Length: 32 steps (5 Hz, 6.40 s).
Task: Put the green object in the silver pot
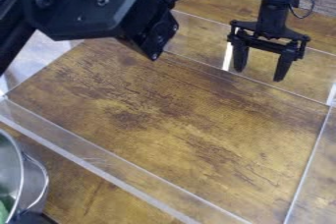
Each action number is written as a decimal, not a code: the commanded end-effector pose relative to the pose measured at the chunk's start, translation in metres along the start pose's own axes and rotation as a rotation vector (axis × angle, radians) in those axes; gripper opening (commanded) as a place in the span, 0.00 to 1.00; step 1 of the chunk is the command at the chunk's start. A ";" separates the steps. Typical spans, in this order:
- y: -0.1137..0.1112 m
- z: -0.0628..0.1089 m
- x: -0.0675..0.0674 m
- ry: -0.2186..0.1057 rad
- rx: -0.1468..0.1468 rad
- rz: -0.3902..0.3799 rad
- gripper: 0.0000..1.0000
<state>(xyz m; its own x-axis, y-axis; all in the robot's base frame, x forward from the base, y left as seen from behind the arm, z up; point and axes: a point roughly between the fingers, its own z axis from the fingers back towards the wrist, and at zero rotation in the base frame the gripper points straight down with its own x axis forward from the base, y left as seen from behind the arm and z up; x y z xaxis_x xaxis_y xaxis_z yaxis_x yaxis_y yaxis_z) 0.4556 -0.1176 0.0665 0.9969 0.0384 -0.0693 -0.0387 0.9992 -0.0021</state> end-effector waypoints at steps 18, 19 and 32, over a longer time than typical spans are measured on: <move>0.035 0.019 0.002 -0.043 -0.149 0.127 1.00; 0.036 0.019 0.002 -0.046 -0.151 0.128 1.00; 0.058 0.118 -0.004 -0.161 -0.297 0.115 0.00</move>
<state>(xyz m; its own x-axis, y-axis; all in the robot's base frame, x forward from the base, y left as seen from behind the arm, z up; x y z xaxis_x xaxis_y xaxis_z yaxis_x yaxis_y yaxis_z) 0.4588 -0.0688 0.1139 0.9833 0.1581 -0.0904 -0.1766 0.9493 -0.2600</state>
